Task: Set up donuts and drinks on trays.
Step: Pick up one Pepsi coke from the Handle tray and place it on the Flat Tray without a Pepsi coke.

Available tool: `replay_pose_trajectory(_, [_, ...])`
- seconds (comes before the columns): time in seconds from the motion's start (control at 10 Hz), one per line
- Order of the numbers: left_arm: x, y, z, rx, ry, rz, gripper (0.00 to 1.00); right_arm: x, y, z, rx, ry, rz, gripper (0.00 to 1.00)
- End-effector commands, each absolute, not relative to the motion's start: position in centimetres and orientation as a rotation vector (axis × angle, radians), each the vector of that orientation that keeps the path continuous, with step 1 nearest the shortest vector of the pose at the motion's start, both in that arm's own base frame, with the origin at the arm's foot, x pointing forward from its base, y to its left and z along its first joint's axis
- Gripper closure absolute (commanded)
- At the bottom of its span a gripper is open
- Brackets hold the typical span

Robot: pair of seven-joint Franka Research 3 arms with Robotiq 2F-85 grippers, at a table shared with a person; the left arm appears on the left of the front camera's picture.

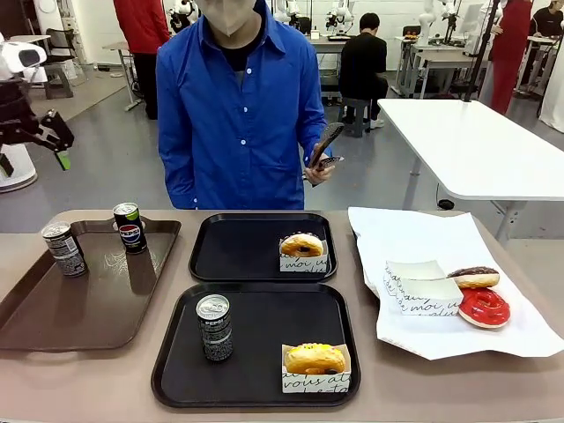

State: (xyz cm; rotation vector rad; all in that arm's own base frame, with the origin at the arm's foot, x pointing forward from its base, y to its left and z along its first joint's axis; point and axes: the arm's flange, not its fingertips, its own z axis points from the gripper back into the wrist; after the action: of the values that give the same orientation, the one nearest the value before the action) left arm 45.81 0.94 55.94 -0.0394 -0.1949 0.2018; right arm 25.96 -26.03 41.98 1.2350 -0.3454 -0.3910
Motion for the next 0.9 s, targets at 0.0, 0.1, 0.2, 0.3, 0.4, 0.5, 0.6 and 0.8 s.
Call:
replay_pose_trajectory(0.0, [44.3,1.7,55.2,-0.092,-0.203,0.134,0.00,26.1,-26.1,41.9,1.250,-0.360,-0.382,0.00])
replay_pose_trajectory(0.1, [45.8,0.9,55.9,-0.039,-0.195,0.202,0.00,26.1,-26.1,41.9,1.250,-0.360,-0.382,0.00])
replay_pose_trajectory(0.2, [45.8,0.9,55.9,-0.039,-0.195,0.202,0.00,26.1,-26.1,41.9,1.250,-0.360,-0.382,0.00])
replay_pose_trajectory(0.3, [45.8,0.9,55.9,-0.039,-0.195,0.202,0.00,26.1,-26.1,41.9,1.250,-0.360,-0.382,0.00])
replay_pose_trajectory(0.4, [45.8,0.9,55.9,-0.039,-0.195,0.202,0.00,26.1,-26.1,41.9,1.250,-0.360,-0.382,0.00])
replay_pose_trajectory(0.5, [45.8,0.9,55.9,-0.039,-0.195,0.202,0.00,26.1,-26.1,41.9,1.250,-0.360,-0.382,0.00])
replay_pose_trajectory(0.6, [45.8,0.9,55.9,-0.039,-0.195,0.202,0.00,26.1,-26.1,41.9,1.250,-0.360,-0.382,0.00])
replay_pose_trajectory(0.8, [47.2,1.4,54.7,-0.042,-0.161,0.052,0.00,26.1,-26.1,41.9,1.250,-0.360,-0.382,0.00])
